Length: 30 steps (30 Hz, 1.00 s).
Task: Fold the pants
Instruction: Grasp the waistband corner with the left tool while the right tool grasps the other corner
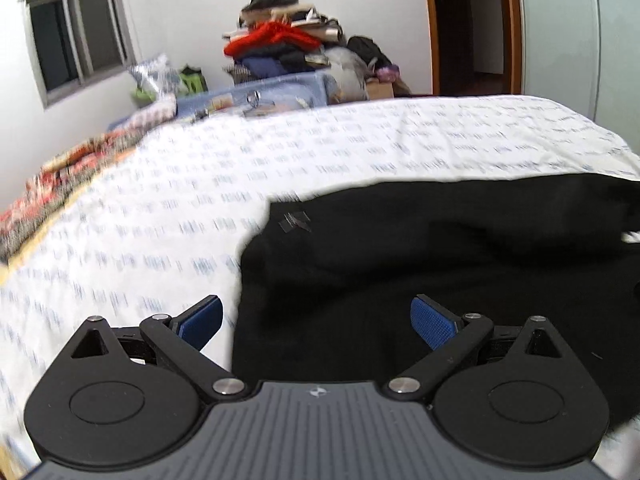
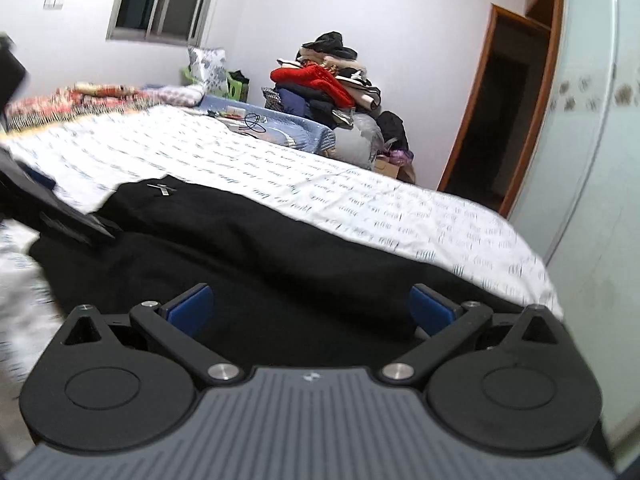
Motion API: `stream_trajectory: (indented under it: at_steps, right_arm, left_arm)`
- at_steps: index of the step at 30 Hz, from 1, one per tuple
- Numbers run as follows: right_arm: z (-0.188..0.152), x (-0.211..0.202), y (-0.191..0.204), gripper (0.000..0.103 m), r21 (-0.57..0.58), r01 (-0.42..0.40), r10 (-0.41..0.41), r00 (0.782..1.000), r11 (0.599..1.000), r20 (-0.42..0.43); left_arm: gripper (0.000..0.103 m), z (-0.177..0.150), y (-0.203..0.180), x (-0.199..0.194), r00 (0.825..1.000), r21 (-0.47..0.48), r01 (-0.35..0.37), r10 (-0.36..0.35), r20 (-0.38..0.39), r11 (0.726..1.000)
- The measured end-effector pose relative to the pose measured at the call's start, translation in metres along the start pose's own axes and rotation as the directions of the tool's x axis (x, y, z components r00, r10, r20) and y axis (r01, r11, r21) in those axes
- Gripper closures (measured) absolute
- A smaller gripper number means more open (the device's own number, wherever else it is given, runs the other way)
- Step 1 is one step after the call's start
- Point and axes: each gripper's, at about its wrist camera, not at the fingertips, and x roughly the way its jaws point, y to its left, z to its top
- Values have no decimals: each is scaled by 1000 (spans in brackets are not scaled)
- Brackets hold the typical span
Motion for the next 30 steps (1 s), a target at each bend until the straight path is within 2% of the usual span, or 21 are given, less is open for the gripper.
stream_trajectory:
  at_steps: [2,4,8,10,12,14,17,18,20,23,26,28,30]
  right_arm:
    - [11,23,-9,0,-21,-19,18,1000,1000,-17]
    - [21,48,-20,0,-33,-71,70,997,997,-35]
    - [41,99,-38,0,-62,-143,142,990,988,-29]
    - [50,131,-45,0,-66,-195,190,979,979,-76]
    - [57,161,-53,0,-45,-267,261,958,963,-116]
    - [61,189,-62,0,-14,-336,332,935,942,-125]
    - [66,230,-74,0,-5,-379,374,914,925,-157]
    - [67,238,-76,1,-13,-387,380,911,922,-164]
    - [71,260,-79,9,-29,-404,392,900,914,-192]
    - [73,293,-81,16,-17,-427,410,877,904,-253]
    - [75,312,-74,20,-10,-465,444,850,885,-283]
    - [76,321,-67,21,-7,-497,472,829,868,-300]
    - [76,330,-61,21,17,-540,516,795,841,-319]
  left_arm:
    - [2,16,14,20,1000,28,-17,17,4,999]
    - [2,30,28,41,999,39,-33,33,-1,999]
    - [2,52,50,90,999,52,25,-24,-31,998]
    - [2,60,60,115,995,39,84,-81,-62,996]
    - [2,65,68,140,983,16,150,-147,-105,989]
    - [2,68,74,162,972,-19,186,-187,-142,982]
    - [2,71,79,188,944,-35,283,-284,-168,959]
    - [2,72,80,194,938,-38,294,-296,-180,955]
    - [2,75,79,206,933,-20,308,-306,-190,951]
    - [2,76,80,221,941,-8,282,-278,-193,959]
    - [2,76,85,236,939,-29,290,-290,-187,957]
    - [2,75,88,244,925,-65,321,-328,-191,945]
    - [2,76,89,249,911,-80,357,-366,-188,930]
